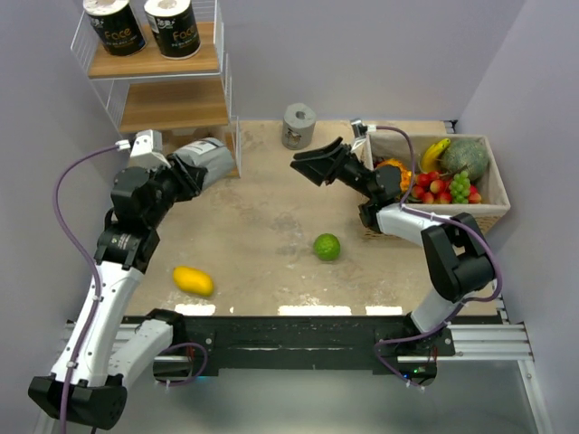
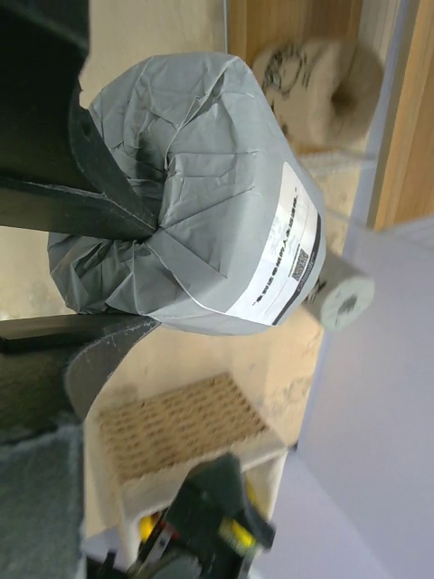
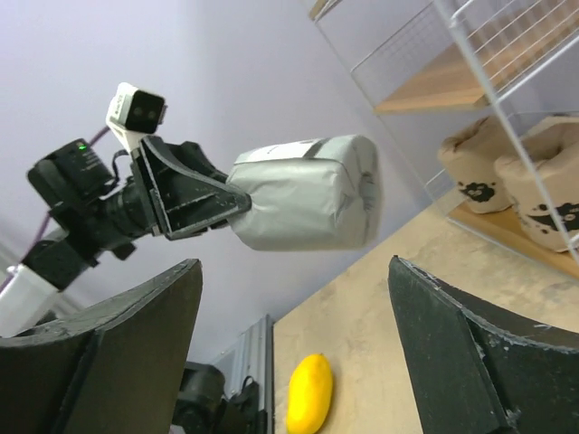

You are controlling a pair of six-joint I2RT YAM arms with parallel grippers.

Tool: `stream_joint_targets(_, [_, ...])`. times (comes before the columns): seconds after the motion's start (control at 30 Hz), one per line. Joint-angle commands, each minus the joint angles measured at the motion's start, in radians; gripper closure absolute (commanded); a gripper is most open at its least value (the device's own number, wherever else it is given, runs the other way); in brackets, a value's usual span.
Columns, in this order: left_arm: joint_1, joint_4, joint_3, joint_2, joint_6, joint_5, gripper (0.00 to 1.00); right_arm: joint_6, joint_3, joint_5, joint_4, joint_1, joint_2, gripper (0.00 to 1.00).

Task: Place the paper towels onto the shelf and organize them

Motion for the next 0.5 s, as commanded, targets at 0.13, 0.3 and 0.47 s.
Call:
stream_joint_targets(0.13, [0.002, -0.215, 0.307, 0.168, 0.227, -0.421, 0.62, -0.047, -0.044, 0.001, 0.091, -0.011, -0.059, 0.11])
stream_joint_targets(0.3, [0.007, -0.125, 0.381, 0.273, 0.383, -0.512, 0.61, -0.071, -0.070, -0.019, 0.087, -0.011, -0.125, 0.11])
stream_joint_targets(0.47, [0.007, -0.035, 0.428, 0.322, 0.516, -0.508, 0.60, -0.174, -0.090, -0.034, -0.037, -0.011, -0.213, 0.10])
